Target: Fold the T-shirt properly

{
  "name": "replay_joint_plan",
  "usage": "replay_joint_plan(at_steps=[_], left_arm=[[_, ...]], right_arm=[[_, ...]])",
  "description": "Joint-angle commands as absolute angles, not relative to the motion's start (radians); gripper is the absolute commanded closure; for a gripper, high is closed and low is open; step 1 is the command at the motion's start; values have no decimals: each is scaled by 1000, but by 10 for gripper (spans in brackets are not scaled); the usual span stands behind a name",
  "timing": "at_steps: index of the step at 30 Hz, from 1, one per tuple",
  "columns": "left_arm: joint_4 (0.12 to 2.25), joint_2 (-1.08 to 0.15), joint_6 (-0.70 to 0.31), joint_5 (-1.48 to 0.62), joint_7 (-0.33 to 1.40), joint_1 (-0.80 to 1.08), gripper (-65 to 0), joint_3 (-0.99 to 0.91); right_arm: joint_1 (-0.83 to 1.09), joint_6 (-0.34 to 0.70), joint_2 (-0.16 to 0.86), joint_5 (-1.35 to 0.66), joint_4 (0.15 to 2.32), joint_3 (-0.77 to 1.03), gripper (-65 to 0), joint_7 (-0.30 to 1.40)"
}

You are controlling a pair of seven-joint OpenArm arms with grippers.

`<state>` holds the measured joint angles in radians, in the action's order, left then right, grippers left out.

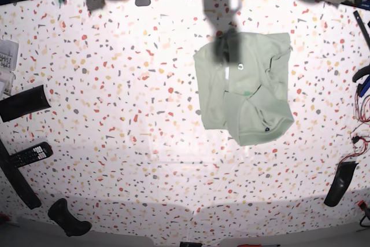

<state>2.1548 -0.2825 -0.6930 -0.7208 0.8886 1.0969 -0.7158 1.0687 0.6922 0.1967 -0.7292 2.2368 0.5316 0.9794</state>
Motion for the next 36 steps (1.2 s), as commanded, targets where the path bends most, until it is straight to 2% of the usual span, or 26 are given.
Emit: replay_joint_plan(at_steps=[1,6,9,11,14,16,19,21,25,36], left_arm=[[2110,-291,-693,-690,857,1109,-447,-705],[1739,-313,-693,-446,704,1024,-447,-500],[1502,-337,-693,-321,613,922,-447,-342],[1343,-338,-692,-226,505,841,-447,-252],[1080,-337,-691,-90,254,702,-447,-139],[892,-331,-625,-25,170,592,-447,-88],[625,-317,-456,-19,170,440,-447,-54],[496,-313,-433,-19,165,368,-447,-54],[426,-302,-434,-19,167,312,-447,-54],[460,-241,-434,-14,168,307,-447,-52]], right_arm=[[1098,698,202,-722,2213,521,-212,963],[1079,698,213,-596,1925,384,-212,898],[1024,698,262,-504,1702,271,-212,854],[969,674,308,-471,1537,196,-212,779],[842,619,359,-466,1272,99,-212,630],[733,556,369,-432,1080,47,-212,549],[550,542,365,-406,794,-20,-212,458],[443,542,358,-399,629,-54,-212,406],[302,542,355,-395,447,-109,-212,373],[228,542,346,-396,437,-134,-212,408]])
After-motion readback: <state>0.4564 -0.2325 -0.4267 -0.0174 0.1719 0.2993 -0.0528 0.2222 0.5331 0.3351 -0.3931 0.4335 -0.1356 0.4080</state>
